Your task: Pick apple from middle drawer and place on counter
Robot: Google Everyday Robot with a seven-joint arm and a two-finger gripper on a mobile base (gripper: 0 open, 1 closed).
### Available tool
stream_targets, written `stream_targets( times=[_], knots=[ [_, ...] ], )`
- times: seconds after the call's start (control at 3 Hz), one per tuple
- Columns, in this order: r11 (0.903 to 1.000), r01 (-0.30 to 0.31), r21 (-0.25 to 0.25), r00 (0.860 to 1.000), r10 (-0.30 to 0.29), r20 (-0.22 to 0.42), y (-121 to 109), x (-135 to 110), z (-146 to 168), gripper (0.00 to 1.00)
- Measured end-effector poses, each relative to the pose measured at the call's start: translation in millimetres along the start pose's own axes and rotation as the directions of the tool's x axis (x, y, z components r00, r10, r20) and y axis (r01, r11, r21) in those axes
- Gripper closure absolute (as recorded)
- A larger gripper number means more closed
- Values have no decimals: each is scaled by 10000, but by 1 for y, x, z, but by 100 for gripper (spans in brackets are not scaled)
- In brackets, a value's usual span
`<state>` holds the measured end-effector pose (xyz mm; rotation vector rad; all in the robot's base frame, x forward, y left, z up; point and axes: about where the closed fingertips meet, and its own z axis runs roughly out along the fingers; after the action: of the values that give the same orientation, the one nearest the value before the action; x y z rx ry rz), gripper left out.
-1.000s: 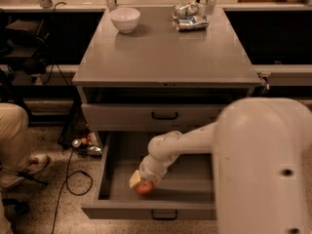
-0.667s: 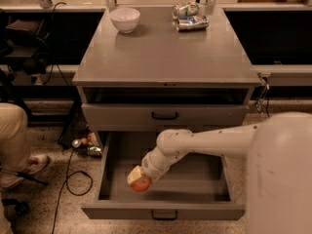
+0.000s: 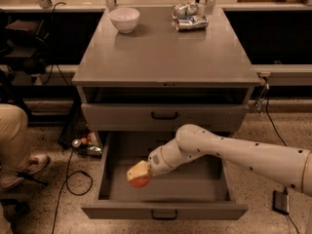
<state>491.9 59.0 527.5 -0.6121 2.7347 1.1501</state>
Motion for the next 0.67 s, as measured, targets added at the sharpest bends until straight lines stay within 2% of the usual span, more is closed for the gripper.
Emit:
stream_targets(
  times=[0.33, 0.67],
  knots=[
    [10000, 0, 0, 10000, 0, 0, 0, 0, 0, 100],
    [9982, 599, 3, 9948, -597, 821, 14, -5, -41, 100]
  ],
)
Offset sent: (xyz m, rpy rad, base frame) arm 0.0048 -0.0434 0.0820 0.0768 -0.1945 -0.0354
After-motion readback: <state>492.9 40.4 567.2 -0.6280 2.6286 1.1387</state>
